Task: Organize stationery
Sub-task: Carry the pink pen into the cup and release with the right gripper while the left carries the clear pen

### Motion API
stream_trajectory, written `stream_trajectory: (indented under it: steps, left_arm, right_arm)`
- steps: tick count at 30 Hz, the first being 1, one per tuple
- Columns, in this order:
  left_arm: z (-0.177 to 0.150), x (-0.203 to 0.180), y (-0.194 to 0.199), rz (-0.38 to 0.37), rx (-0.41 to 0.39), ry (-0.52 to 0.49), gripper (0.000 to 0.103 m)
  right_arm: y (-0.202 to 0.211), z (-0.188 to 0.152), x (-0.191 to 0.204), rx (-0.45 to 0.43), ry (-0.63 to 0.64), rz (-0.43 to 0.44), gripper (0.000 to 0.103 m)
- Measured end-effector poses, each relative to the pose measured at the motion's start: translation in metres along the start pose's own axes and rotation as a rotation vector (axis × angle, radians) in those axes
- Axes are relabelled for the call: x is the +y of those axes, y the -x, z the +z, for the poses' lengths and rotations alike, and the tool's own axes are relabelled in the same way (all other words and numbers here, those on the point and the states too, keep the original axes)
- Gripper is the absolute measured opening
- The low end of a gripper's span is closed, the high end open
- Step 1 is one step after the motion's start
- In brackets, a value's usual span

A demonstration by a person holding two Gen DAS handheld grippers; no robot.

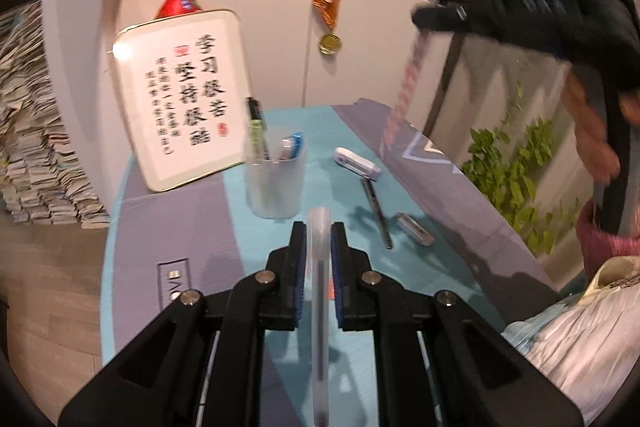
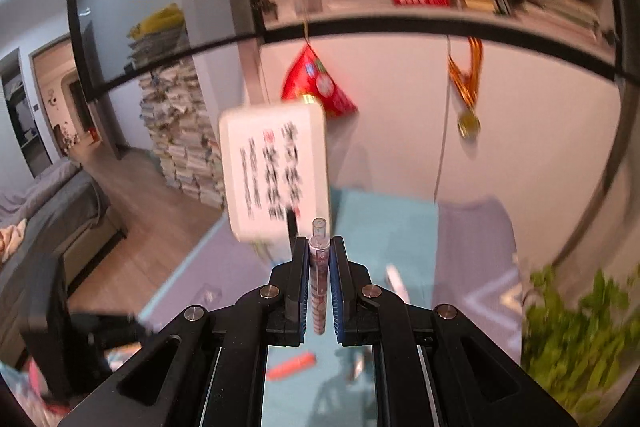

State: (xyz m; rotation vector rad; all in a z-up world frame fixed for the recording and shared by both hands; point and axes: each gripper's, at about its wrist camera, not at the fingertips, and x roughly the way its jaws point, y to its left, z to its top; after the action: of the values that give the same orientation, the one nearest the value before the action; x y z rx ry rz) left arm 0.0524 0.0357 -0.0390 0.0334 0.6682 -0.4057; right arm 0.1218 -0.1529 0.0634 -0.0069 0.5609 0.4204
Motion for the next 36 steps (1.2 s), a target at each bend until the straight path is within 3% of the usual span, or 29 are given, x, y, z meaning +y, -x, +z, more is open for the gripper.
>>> stream_trajectory:
  steps: [5, 10, 25, 36]
  left_arm:
    - [0.002, 0.017, 0.013, 0.027, -0.040, 0.035, 0.010]
    - [0.008, 0.032, 0.021, 0.042, -0.080, 0.068, 0.010]
    - [0.022, 0.047, 0.012, 0.040, -0.106, 0.083, 0.010]
    - [0.030, 0.045, 0.010, 0.037, -0.111, 0.081, 0.010]
  right_arm:
    - [-0.022, 0.028, 0.022, -0.046, 0.051, -0.032, 0.010]
    - [-0.057, 0.030, 0.024, -0.032, 0.017, -0.025, 0.011]
    - [-0.137, 0.001, 0.013, 0.143, -0.015, -0.025, 0.011]
    - [-0.155, -0.022, 0.003, 0.235, -0.058, 0.000, 0.011]
